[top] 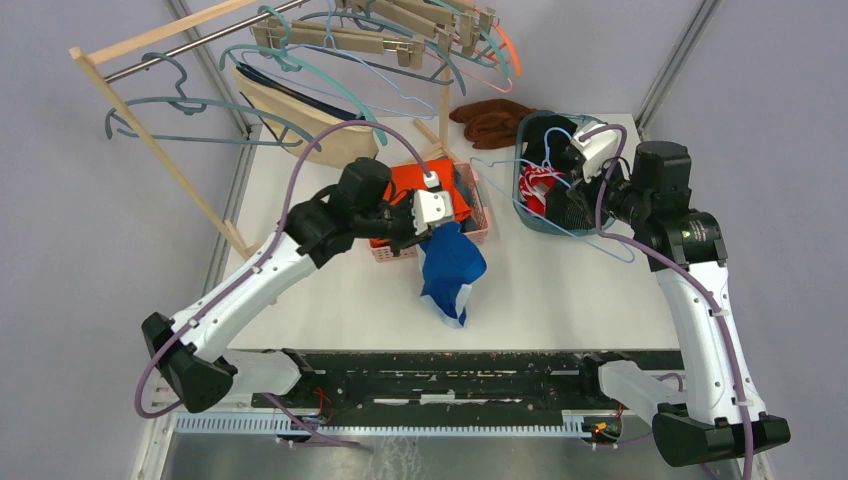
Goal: Remove the underwear clipped to the hanger
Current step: Remove the underwear from the hanger, then place the hanger on the clothesline.
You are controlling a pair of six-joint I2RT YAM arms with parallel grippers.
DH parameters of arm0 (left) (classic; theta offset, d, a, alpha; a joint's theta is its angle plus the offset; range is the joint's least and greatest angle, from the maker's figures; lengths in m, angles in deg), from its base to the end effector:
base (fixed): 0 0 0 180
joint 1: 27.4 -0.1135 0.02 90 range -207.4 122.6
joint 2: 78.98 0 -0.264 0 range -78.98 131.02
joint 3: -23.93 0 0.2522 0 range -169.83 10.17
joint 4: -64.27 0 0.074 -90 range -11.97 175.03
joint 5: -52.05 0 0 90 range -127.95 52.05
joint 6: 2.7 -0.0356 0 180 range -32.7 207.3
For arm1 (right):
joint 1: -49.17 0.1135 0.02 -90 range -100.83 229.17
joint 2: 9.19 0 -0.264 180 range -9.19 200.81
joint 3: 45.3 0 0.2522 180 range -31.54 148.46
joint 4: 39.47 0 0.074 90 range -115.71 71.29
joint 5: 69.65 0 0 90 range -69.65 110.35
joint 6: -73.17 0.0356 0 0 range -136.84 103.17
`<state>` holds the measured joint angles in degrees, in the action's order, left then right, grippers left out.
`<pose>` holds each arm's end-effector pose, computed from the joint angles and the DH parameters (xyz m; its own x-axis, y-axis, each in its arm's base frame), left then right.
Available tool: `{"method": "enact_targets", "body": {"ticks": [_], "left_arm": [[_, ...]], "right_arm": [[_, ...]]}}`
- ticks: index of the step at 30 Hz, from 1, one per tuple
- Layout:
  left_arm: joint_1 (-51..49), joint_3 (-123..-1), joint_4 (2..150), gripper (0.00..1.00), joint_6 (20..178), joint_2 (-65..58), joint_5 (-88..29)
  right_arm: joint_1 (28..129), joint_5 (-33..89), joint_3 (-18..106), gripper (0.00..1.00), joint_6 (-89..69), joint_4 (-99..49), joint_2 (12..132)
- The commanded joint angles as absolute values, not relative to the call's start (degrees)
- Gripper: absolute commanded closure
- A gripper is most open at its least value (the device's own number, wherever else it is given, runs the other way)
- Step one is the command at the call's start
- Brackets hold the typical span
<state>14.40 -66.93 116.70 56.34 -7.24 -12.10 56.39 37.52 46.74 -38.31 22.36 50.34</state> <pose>0.1866 -0.1877 0.3886 0.0973 0.5341 -0.8398 0.9579 0.1787 0.2246 0.1901 0.0347 0.4237 -0.3146 -0.3925 -0.8643 -0.5272 0.8294 -0.1847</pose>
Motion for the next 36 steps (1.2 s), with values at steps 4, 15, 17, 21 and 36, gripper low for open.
{"method": "enact_targets", "body": {"ticks": [4, 15, 17, 21, 36], "left_arm": [[17.1, -61.91, 111.85, 0.64, 56.19, -3.05, -15.5], [17.12, -63.69, 116.41, 0.23, 51.31, -12.84, -24.09], [17.14, -63.94, 117.97, 0.22, 50.64, -14.95, -23.31], [17.17, -65.47, 121.77, 0.22, 50.12, -16.36, -19.58], [17.15, -63.37, 130.44, 0.36, 48.99, -17.16, -11.68]], "right_arm": [[56.2, 52.24, 45.89, 0.99, -40.8, 20.63, 49.72], [57.79, 69.8, 44.27, 0.99, -49.81, 26.38, 49.45], [59.22, 70.86, 44.09, 0.99, -50.45, 26.89, 50.14], [62.85, 72.23, 43.93, 0.99, -51.89, 27.79, 51.51], [65.7, 81.17, 41.97, 0.99, -51.57, 25.43, 51.76]]}}
